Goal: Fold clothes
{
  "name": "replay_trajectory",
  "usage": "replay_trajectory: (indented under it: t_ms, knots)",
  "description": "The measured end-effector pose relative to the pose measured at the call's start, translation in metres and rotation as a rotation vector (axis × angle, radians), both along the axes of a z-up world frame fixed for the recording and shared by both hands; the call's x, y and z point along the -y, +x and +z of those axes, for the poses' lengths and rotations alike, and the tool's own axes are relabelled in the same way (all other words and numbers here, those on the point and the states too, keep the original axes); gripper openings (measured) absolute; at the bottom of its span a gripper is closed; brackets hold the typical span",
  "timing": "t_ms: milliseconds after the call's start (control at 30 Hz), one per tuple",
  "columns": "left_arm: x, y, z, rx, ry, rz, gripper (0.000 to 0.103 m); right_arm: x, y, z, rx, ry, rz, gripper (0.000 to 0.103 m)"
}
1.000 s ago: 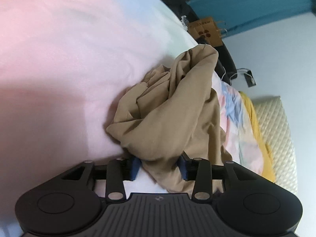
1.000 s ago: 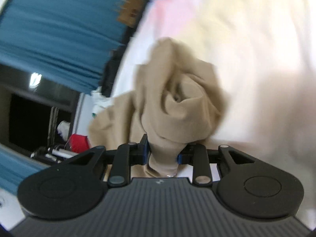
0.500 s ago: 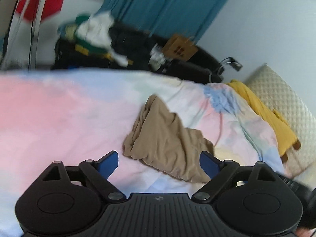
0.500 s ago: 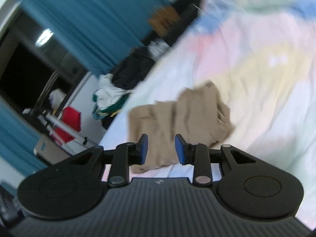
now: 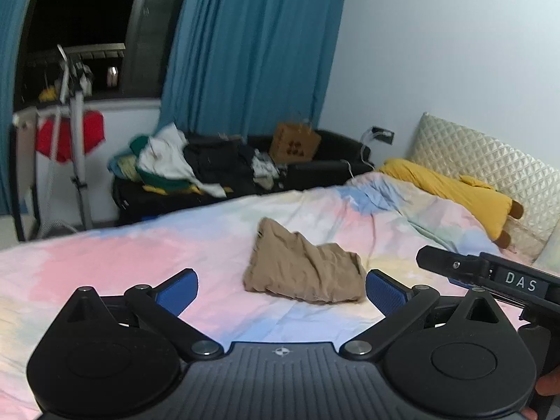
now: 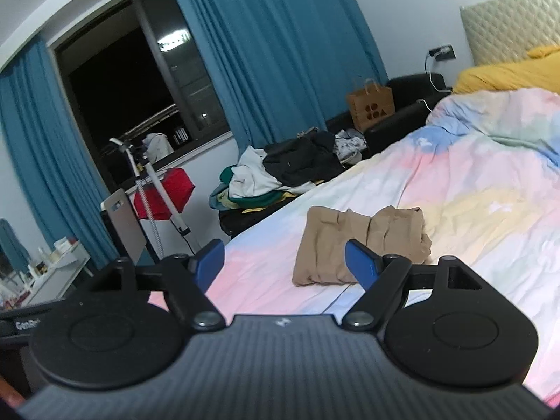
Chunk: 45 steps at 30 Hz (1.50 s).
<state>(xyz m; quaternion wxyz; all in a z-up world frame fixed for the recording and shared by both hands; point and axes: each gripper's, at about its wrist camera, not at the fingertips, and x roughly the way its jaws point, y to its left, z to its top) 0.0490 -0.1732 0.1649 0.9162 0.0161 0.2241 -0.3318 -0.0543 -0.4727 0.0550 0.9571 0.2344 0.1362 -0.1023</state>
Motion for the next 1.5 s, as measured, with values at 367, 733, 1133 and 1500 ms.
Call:
replay_trajectory:
  t_ms: [367, 733, 1133, 1500]
  knots:
    - [-0.011, -0.028, -0.029, 0.074, -0.001, 0.034, 0.103, -0.043, -0.017, -0.025, -0.011, -0.167, -0.005, 0.078]
    - [-0.003, -0.010, -0.073, 0.053, 0.045, 0.023, 0.103, -0.045, -0.003, -0.057, -0.058, -0.228, -0.091, 0.078]
    - [-0.007, -0.008, -0.079, 0.081, 0.068, 0.041, 0.103, -0.053, 0.008, -0.068, -0.098, -0.260, -0.112, 0.078]
    - [-0.008, -0.005, -0.082, 0.080, 0.071, 0.046, 0.103, -0.052, 0.010, -0.071, -0.121, -0.256, -0.112, 0.078]
